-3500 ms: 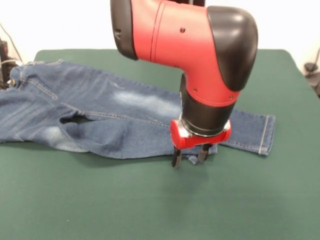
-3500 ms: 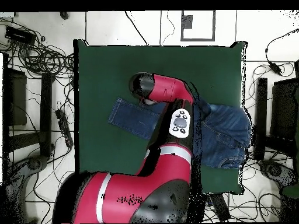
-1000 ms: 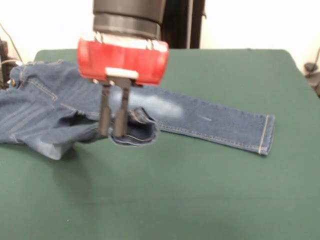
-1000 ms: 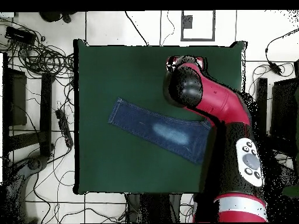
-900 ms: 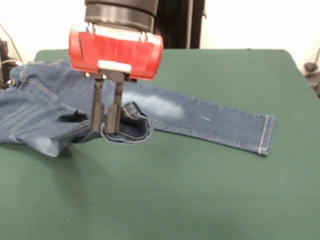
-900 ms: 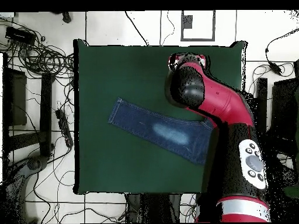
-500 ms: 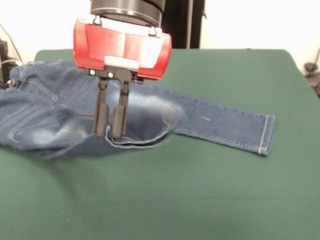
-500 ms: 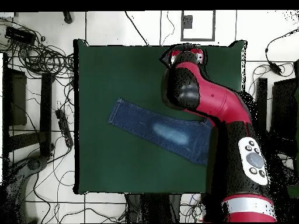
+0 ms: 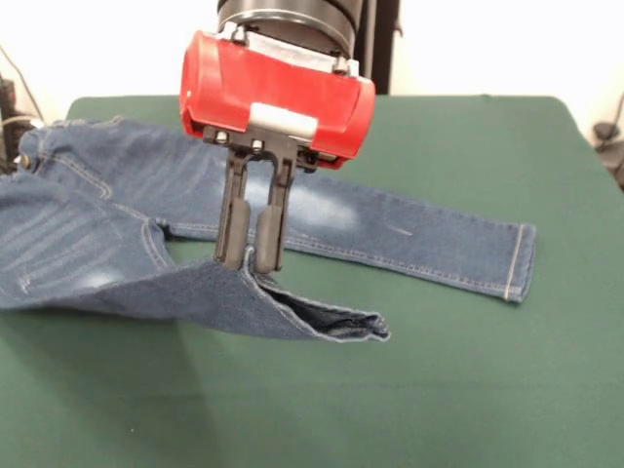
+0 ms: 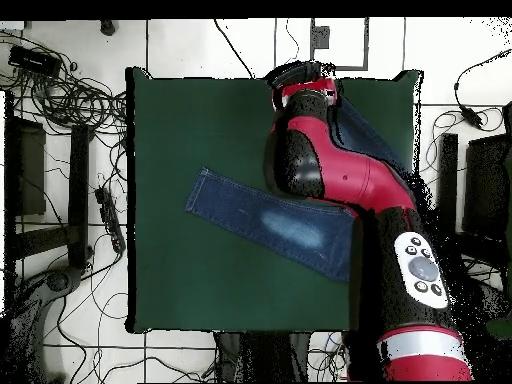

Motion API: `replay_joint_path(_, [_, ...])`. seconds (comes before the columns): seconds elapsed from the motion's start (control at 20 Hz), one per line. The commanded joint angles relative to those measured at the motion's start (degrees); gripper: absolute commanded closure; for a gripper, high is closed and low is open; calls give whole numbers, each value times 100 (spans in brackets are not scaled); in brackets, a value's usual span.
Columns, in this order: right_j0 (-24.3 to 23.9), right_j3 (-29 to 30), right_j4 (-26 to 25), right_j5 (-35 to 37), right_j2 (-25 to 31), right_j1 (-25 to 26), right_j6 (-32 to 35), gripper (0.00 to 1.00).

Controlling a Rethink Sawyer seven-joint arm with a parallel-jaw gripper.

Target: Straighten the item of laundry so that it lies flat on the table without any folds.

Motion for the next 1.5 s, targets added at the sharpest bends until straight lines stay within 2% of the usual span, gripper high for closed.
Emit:
replay_joint_path(0.05, [309,588,-51,-16,531,162,1432,100])
replay_joint_path(0.25, [522,356,134,178,263,421,1270,100])
replay_joint_path(0.35, [632,237,265,545,125,495,1155,100])
replay_joint_path(0.6, [1033,-236,682,2242,-482,711,837,100])
replay_joint_path(0.85, [1244,-664,756,3561,-832,866,850,100])
replay_joint_path(1.45, [1358,-1067,546,4097,-948,959,1140,100])
replay_joint_path(1.5, [1362,-1084,550,4128,-956,964,1129,0])
